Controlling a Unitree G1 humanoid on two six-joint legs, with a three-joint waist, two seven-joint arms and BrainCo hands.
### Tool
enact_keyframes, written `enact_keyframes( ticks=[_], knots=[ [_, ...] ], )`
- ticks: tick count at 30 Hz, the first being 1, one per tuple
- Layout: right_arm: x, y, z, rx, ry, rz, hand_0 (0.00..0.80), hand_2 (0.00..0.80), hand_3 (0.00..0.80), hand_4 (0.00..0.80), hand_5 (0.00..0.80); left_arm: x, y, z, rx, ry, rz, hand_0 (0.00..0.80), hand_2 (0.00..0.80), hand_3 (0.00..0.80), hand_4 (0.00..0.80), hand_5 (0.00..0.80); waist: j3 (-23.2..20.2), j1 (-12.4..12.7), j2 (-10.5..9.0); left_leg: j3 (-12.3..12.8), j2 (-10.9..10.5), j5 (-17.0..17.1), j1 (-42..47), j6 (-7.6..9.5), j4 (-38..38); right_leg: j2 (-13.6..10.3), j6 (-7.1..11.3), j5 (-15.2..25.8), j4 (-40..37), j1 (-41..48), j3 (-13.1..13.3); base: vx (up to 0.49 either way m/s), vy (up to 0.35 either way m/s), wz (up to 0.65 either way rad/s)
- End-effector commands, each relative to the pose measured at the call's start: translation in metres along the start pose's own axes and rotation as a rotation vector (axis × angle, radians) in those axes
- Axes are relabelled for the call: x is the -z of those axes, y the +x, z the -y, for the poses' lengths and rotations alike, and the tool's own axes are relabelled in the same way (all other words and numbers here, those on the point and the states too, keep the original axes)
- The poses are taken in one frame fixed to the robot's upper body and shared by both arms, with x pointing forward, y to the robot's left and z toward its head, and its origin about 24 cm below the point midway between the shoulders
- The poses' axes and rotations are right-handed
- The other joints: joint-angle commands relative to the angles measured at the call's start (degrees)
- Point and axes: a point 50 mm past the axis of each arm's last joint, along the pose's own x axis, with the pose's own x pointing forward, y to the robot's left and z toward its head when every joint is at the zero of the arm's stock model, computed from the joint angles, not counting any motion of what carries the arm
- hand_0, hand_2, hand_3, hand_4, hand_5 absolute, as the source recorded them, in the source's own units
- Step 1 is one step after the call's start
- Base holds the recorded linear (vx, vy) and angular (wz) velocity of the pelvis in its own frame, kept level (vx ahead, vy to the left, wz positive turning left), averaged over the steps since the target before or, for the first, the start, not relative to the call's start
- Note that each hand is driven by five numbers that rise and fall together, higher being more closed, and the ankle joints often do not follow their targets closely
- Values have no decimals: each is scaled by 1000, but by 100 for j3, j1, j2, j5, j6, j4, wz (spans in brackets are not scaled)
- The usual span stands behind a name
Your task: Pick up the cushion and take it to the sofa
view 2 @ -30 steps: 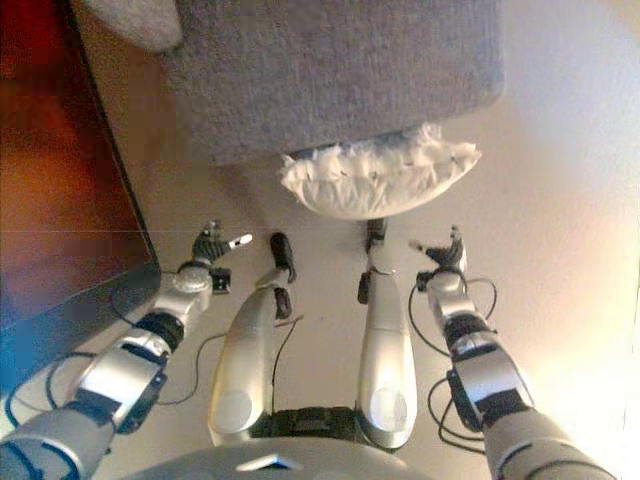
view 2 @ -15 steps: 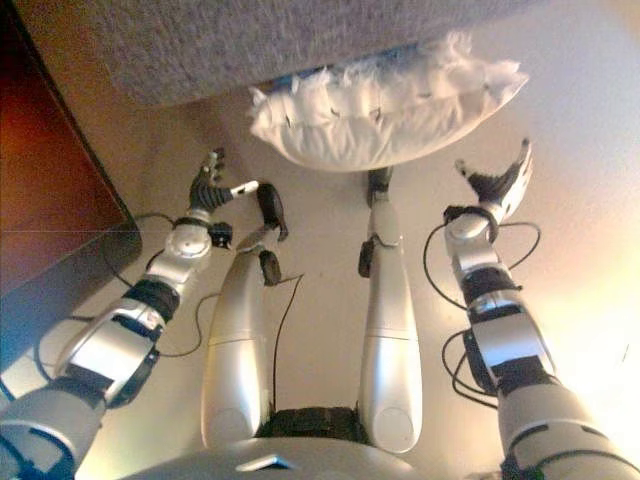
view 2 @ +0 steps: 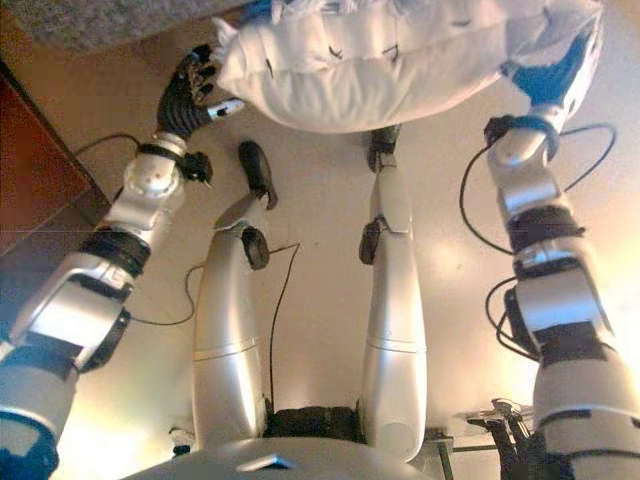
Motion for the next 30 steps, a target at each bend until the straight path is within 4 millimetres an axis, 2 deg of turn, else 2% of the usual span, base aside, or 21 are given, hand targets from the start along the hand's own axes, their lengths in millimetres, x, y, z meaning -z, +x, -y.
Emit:
enact_keyframes(
  ticks=[1, 7, 13, 19, 20, 22, 30],
  knots=[
    [-27, 17, 23, 13, 33, 168, 0, 0, 0, 0, 0, -32, 5, -13, 34, -37, 159, 0, 0, 0, 0, 0, -15, 18, -65, -403, -40, 516, -172, -89, -716, -266, 484, -1013, 1107, 28, -197, -10, -99, 2],
    [-66, 30, 21, -83, 95, 280, 0, 0, 0, 0, 0, -55, 23, -4, 186, -57, 151, 0, 0, 0, 0, 0, -15, 53, -216, -547, -53, 495, -314, -157, -738, -286, 567, -993, 1031, -30, -316, -3, -93, 3],
    [-97, 33, 12, -229, 165, 363, 0, 0, 0, 0, 0, -61, 31, -1, 284, -89, 100, 0, 0, 0, 0, 0, -15, 45, -283, -625, -72, 531, -287, -230, -952, -259, 620, -964, 771, 17, -378, 9, -46, -1],
    [-116, 27, -2, -426, 232, 417, 0, 0, 0, 0, 0, -65, 34, 2, 365, -155, 84, 0, 0, 0, 0, 0, -15, 55, -307, -689, -92, 640, -164, -306, -1295, -209, 663, -950, 462, 141, -425, 16, -12, -2],
    [-117, 25, -3, -462, 261, 418, 0, 0, 0, 0, 0, -66, 34, 2, 383, -172, 84, 201, 201, 201, 201, 201, -15, 51, -307, -694, -92, 650, -159, -316, -1328, -210, 670, -945, 427, 144, -432, 0, 0, 0],
    [-119, 23, -6, -527, 300, 417, 0, 0, 0, 0, 0, -67, 34, 3, 417, -196, 80, 800, 800, 800, 800, 800, -15, 46, -304, -695, -93, 671, -147, -332, -1391, -207, 683, -933, 357, 154, -438, 17, -7, 1],
    [-122, 8, -22, -872, 402, 410, 0, 0, 0, 0, 0, -60, 29, 11, 615, -244, -15, 800, 800, 800, 800, 800, -15, -4, -307, -687, -97, 731, -125, -367, -1534, -204, 708, -851, 176, 145, -444, 16, -6, 2]
  ],
)
